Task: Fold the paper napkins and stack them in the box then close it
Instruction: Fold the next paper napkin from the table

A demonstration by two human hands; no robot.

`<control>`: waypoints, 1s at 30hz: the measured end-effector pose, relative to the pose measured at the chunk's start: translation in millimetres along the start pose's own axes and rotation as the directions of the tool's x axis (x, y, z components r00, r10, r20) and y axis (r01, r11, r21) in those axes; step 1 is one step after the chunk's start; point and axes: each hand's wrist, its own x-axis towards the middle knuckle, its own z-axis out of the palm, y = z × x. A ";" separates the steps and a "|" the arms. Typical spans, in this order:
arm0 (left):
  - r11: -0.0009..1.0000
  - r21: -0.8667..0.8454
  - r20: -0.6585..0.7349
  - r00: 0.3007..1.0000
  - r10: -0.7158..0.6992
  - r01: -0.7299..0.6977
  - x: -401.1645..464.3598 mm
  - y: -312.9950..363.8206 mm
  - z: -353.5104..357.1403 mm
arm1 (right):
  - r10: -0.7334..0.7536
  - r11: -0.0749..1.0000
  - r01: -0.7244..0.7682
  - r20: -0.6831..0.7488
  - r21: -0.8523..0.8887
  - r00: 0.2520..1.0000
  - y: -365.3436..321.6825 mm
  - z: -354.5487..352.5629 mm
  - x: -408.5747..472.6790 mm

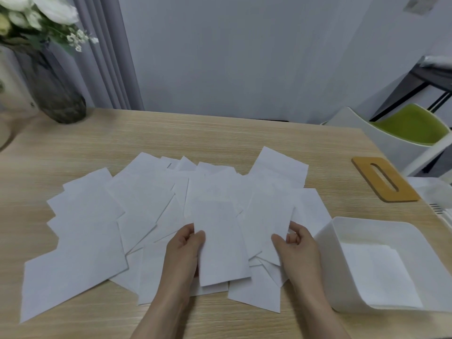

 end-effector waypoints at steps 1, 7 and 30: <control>1.000 0.003 0.003 1.000 0.000 0.000 0.2 -0.3 0.0 | -0.019 1.000 0.019 -0.003 0.015 1.000 0.5 -1.1 0.4; 1.000 0.020 0.009 1.000 0.003 -0.004 2.5 -2.7 -0.1 | -0.177 0.963 0.144 -0.133 -0.229 0.975 -6.4 -10.5 -1.9; 1.000 -0.031 -0.065 0.998 -0.002 0.000 10.8 -6.7 -1.9 | -0.049 0.974 -0.051 0.425 0.220 0.904 -19.7 30.0 -19.4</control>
